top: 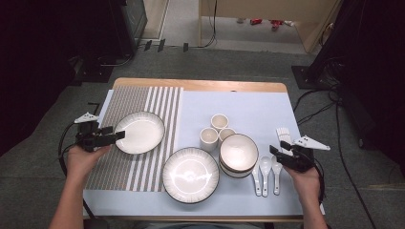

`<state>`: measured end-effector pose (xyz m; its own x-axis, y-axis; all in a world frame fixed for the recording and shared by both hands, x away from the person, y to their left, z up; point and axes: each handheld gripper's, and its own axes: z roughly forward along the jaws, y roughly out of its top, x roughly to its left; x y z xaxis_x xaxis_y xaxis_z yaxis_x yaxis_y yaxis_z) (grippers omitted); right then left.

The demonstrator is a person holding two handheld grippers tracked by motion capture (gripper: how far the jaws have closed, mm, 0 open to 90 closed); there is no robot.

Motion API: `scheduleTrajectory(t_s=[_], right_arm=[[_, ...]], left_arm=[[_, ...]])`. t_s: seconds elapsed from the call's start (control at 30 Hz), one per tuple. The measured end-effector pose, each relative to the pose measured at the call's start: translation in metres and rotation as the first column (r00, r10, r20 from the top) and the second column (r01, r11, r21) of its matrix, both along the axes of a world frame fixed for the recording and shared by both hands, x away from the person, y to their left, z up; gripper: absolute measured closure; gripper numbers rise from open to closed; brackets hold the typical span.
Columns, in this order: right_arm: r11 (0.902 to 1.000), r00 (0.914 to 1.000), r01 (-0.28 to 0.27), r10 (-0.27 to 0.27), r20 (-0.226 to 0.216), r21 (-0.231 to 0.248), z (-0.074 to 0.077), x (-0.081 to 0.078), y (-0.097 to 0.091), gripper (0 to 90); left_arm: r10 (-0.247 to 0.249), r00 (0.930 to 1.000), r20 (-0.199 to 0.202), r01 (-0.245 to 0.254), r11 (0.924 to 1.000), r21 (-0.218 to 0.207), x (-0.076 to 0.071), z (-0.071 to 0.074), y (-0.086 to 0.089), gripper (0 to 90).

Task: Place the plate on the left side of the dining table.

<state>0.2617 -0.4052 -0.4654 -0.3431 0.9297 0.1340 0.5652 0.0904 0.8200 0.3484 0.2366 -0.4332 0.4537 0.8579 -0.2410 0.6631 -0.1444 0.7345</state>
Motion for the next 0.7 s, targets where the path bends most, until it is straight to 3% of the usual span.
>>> scheduleTrajectory(t_s=[0.27,0.33,0.7], right_arm=[[1.0,1.0,-0.006,0.006,-0.006,0.003,0.001,0.001,0.002,45.6],[1.0,1.0,-0.006,0.006,-0.006,0.002,0.001,0.002,0.002,45.7],[0.9998,0.9997,-0.019,0.019,-0.017,0.007,0.001,0.003,0.002,45.4]], left_arm=[[-0.012,0.9999,0.006,0.012,0.9999,0.008,-0.007,-0.001,-0.001,34.5],[0.009,0.9999,0.009,-0.009,0.9993,0.035,-0.009,-0.002,-0.005,34.1],[-0.006,0.9998,0.018,0.005,0.9977,0.067,-0.015,-0.003,-0.015,34.2]])
